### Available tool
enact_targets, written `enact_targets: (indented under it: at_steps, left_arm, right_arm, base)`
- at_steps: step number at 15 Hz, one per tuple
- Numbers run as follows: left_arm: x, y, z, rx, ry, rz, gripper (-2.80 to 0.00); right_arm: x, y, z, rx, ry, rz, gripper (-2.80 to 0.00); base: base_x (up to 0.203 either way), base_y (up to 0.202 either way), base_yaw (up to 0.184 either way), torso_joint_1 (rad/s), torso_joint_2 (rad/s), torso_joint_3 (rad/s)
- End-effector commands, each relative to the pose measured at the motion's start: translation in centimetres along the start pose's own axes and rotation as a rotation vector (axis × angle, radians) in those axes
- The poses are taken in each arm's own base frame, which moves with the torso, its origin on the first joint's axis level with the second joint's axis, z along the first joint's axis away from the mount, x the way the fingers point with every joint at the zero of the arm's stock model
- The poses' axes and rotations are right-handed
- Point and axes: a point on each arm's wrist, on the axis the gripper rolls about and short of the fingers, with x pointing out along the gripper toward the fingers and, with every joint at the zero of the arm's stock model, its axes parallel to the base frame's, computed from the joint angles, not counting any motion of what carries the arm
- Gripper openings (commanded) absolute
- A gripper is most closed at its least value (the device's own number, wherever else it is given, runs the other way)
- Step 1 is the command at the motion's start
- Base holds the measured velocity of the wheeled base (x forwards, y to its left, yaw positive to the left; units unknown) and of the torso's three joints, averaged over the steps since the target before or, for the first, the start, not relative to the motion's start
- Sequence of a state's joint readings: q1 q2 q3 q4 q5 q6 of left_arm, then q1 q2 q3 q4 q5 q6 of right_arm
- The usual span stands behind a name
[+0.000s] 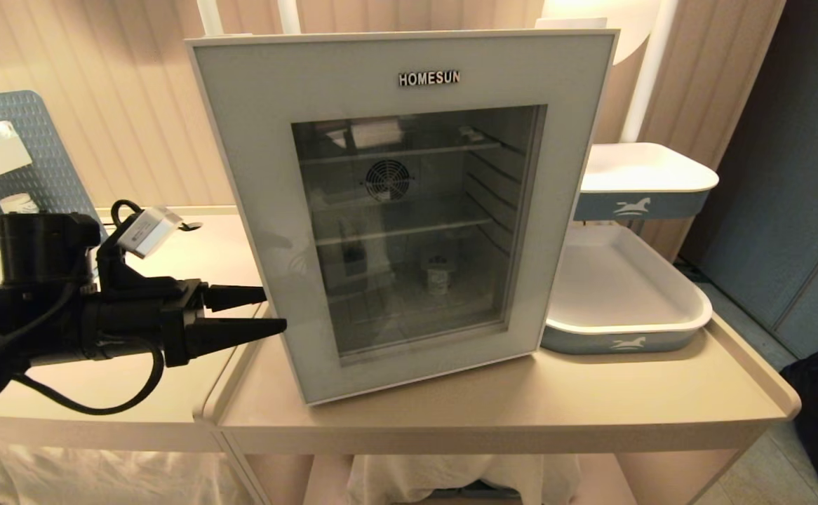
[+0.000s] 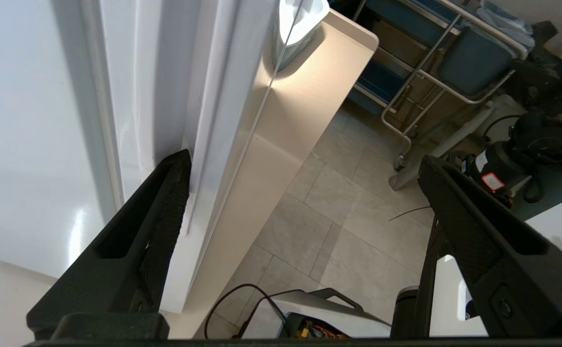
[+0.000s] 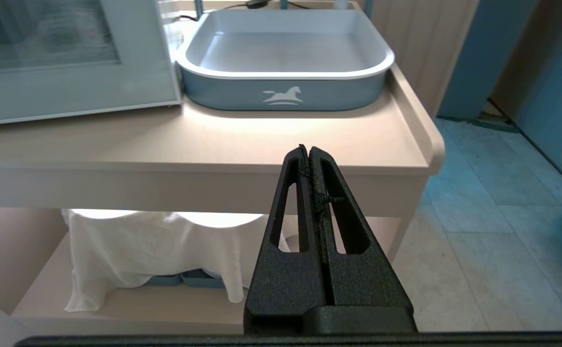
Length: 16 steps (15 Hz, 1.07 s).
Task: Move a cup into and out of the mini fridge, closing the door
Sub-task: Open the freezer door
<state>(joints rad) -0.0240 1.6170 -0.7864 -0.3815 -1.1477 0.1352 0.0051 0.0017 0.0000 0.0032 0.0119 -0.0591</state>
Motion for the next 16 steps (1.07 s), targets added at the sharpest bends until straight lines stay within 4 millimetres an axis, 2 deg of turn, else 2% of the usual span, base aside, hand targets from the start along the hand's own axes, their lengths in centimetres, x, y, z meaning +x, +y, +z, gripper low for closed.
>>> enact_targets:
  at_steps: [1,5,9,11,14,16]
  left_arm:
    - [-1.2,-2.7,0.3,0.039,-0.019,-0.016,0.00]
    - [-2.3,-7.3,0.2,0.111,-0.039,-0.054,0.00]
    - [-3.7,-13.1,0.1,0.178,-0.078,-0.140,0.00]
    - [-5.0,-16.6,0.2,0.190,-0.113,-0.209,0.00]
    - [-7.2,-20.4,0.1,0.168,-0.160,-0.280,0.00]
    - [-8.2,-21.6,-0.8,0.151,-0.185,-0.259,0.00]
  right_arm:
    - [0.0,0.0,0.0,-0.001,0.001,0.001,-2.80]
    - [0.0,0.0,0.0,-0.001,0.001,0.001,-2.80]
    - [0.0,0.0,0.0,-0.001,0.003,0.002,-2.80]
    - [0.0,0.0,0.0,-0.001,0.003,0.003,-2.80]
    - [0.0,0.0,0.0,-0.001,0.004,0.003,-2.80]
    - [0.0,0.0,0.0,-0.001,0.006,0.003,-2.80]
  base:
    - [0.000,0.000,0.000,0.000,0.00,0.000]
    - [0.000,0.000,0.000,0.000,0.00,0.000]
    - [0.000,0.000,0.000,0.000,0.00,0.000]
    - [0.000,0.000,0.000,0.000,0.00,0.000]
    - [0.000,0.000,0.000,0.000,0.00,0.000]
    - [0.000,0.000,0.000,0.000,0.00,0.000]
